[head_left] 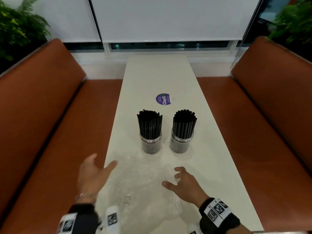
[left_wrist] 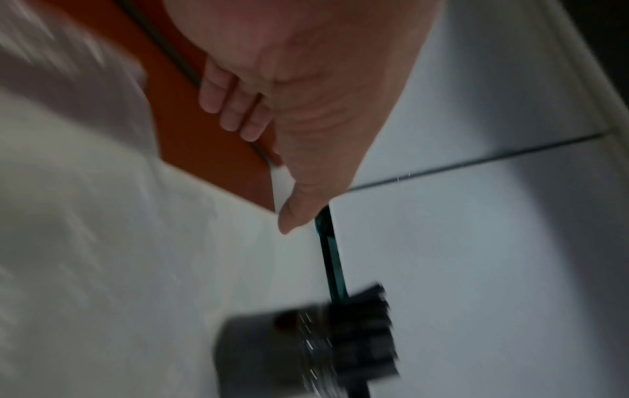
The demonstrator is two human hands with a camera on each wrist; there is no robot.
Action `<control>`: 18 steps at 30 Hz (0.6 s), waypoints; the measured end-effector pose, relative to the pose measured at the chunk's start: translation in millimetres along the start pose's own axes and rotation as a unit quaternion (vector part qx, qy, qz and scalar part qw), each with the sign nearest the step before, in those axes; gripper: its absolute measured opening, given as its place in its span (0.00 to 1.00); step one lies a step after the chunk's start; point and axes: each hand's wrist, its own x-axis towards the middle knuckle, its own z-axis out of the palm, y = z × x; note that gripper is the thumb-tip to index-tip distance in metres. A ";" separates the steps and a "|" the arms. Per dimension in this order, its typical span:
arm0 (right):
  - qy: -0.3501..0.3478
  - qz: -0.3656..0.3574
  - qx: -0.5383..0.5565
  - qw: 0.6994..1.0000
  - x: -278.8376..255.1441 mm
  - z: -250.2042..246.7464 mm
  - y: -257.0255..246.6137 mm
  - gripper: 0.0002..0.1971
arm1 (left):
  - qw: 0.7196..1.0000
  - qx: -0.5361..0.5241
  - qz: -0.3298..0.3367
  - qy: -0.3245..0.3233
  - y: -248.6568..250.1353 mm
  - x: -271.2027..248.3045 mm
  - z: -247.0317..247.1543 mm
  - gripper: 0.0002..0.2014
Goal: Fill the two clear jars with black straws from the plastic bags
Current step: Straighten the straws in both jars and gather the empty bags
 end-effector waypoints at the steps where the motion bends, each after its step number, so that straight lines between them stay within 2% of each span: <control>1: -0.005 0.006 0.010 1.000 2.0 4.0 -1.5 0.49 | 0.999 -0.002 -0.048 0.009 -31.8 -2.2 -14.1 0.58; 4: -0.012 0.026 0.038 0.999 8.1 13.2 -6.9 0.45 | 0.981 -0.076 -0.178 -0.016 -98.1 -20.0 -29.1 0.74; 5: -0.019 0.034 0.049 0.998 11.0 16.9 -7.0 0.42 | 0.974 -0.101 -0.200 -0.018 -108.1 -32.2 -28.3 0.71; 6: -0.026 0.042 0.064 0.997 14.2 20.6 -6.7 0.40 | 0.971 -0.115 -0.206 -0.027 -109.9 -46.5 -26.5 0.62; 8: -0.033 0.060 0.109 0.992 18.9 25.5 -4.7 0.35 | 0.980 -0.084 -0.172 -0.047 -111.2 -68.9 -20.8 0.40; 11: -0.049 0.064 0.174 0.982 17.6 25.4 -3.3 0.23 | 0.983 -0.117 -0.139 -0.030 -108.3 -87.0 -20.0 0.20; 13: -0.073 0.029 0.199 0.977 5.6 19.6 -4.0 0.12 | 0.979 -0.163 -0.120 -0.017 -103.5 -95.9 -25.2 0.13; 15: -0.095 -0.018 0.223 0.970 -10.1 12.3 -2.7 0.05 | 0.969 -0.224 -0.101 -0.030 -97.4 -109.7 -35.4 0.09; 18: -0.127 -0.024 0.315 0.940 -33.5 1.7 1.2 0.14 | 0.949 -0.291 -0.092 -0.081 -93.2 -130.3 -52.5 0.08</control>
